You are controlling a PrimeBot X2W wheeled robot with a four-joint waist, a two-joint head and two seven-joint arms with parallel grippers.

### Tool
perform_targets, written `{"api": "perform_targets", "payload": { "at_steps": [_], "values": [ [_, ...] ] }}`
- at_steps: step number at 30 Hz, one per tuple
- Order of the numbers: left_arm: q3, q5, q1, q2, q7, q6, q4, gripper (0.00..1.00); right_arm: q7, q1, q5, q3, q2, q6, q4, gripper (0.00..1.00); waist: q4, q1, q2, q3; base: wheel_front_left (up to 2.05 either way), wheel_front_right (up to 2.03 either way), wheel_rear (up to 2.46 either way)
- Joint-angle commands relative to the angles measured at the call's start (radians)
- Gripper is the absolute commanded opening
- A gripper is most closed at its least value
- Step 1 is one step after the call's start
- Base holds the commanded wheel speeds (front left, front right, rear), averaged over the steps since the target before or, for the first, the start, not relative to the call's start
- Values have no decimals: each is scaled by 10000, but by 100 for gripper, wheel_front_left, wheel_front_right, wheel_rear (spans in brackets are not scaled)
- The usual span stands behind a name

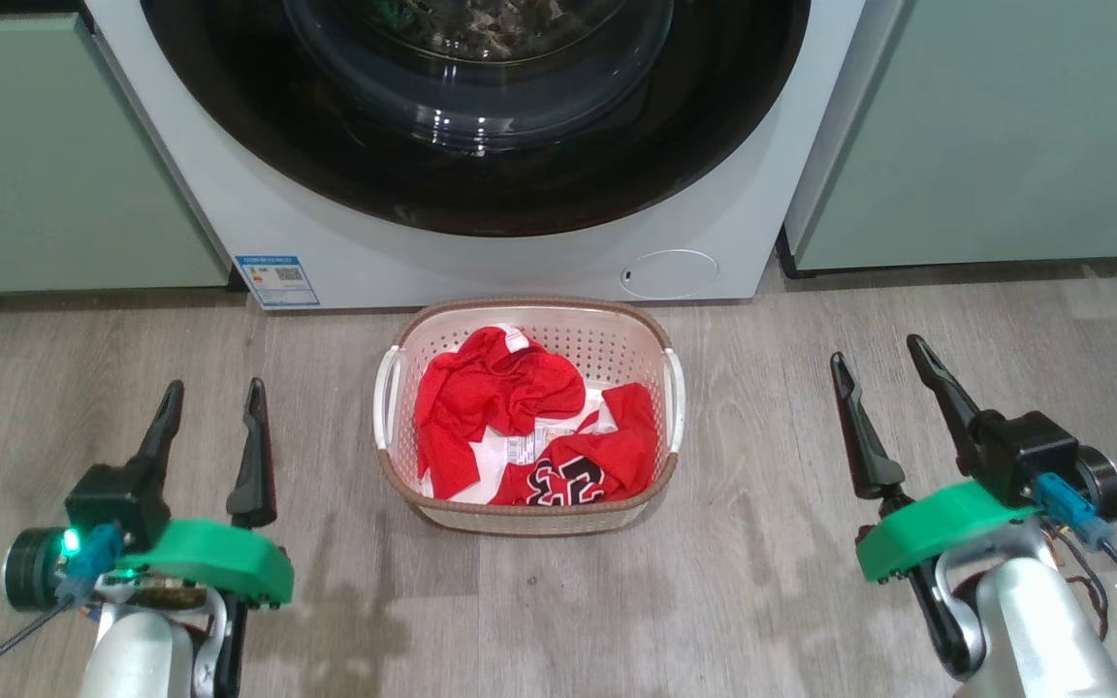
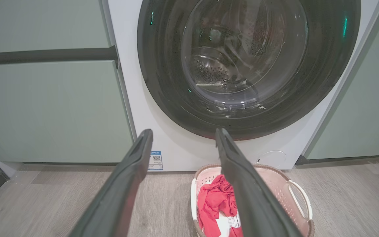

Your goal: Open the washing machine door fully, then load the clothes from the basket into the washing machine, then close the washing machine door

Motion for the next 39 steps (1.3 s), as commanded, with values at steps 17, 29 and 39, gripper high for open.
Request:
{"api": "perform_targets", "payload": {
  "at_steps": [17, 29, 39],
  "values": [
    [489, 158, -466, 6, -128, -104, -247, 100, -65, -481, 105, 234, 18, -2, -358, 100, 7, 0, -1, 59, 0, 0, 0],
    [549, 364, -467, -48, -128, -187, -396, 100, -88, -470, 218, 143, 18, -2, -340, 100, -40, 0, -1, 44, 58, 58, -116],
    [578, 449, -457, -83, -128, -276, -448, 100, -130, -370, 353, -64, 18, -2, -368, 100, -158, 0, -1, 36, 121, 121, -243]
  ]
}}
